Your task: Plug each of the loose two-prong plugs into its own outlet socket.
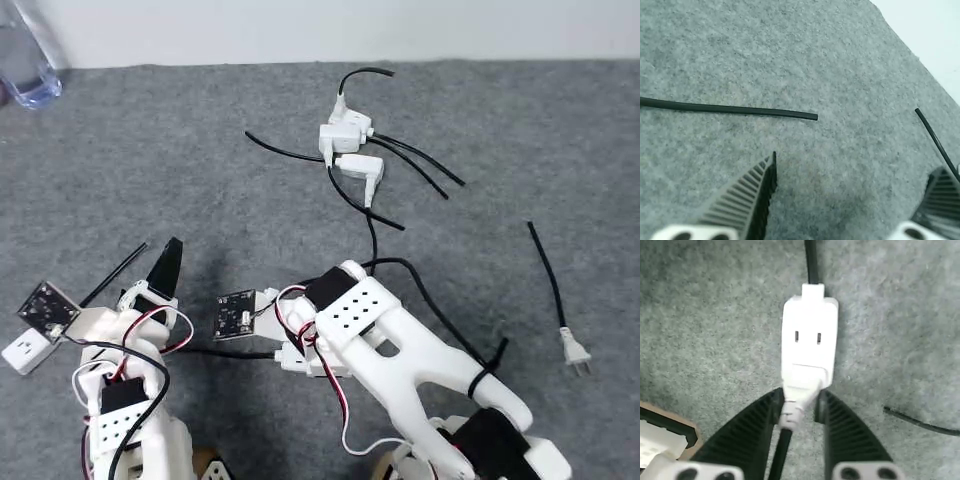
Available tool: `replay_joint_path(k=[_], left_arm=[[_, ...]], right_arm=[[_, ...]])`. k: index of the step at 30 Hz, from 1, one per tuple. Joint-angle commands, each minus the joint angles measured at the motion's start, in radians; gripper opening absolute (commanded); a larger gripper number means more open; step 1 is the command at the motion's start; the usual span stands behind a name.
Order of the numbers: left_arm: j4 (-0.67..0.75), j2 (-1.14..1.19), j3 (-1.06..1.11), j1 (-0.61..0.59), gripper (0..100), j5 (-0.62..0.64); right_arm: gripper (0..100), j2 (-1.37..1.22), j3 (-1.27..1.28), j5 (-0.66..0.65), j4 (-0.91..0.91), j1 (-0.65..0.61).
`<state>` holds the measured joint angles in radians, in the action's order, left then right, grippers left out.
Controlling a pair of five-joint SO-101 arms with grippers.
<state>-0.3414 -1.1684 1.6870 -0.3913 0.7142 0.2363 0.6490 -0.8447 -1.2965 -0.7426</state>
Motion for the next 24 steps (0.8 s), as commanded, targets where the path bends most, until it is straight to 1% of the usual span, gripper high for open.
replay_joint_path(k=[1,4,7,9,11,12,13,15,18,21,24], left_arm=[[-0.002,-0.009,-0.008,0.006,43,-0.006],[-0.002,-0.009,-0.008,0.006,43,-0.006],[-0.002,-0.009,-0.008,0.006,43,-0.006],[-0.002,-0.009,-0.008,0.006,43,-0.006],[-0.002,-0.009,-0.008,0.006,43,-0.006],[-0.002,-0.009,-0.008,0.006,43,-0.006],[-0.002,-0.009,-0.008,0.006,43,-0.006],[-0.002,-0.009,-0.008,0.006,43,-0.006],[-0.002,-0.009,-0.008,0.006,43,-0.006],[-0.002,-0.009,-0.008,0.006,43,-0.006],[-0.002,-0.009,-0.008,0.006,43,-0.006]], right_arm=[[9.0,0.002,-0.005,-0.011,0.010,0.013],[13.2,0.002,-0.005,-0.011,0.012,0.013],[13.0,0.001,-0.005,-0.011,0.013,0.013],[9.4,0.001,0.003,-0.012,0.033,0.012],[1.0,0.001,0.023,-0.012,0.073,0.012],[0.4,0.001,0.035,-0.012,0.091,0.012],[2.1,0.001,0.044,-0.012,0.110,0.012],[0.5,0.001,0.055,-0.012,0.130,0.012],[0.8,-0.002,0.061,-0.012,0.143,0.012],[0.8,-0.044,0.058,-0.012,0.148,0.012],[0.8,-0.113,0.055,-0.011,0.191,0.012]])
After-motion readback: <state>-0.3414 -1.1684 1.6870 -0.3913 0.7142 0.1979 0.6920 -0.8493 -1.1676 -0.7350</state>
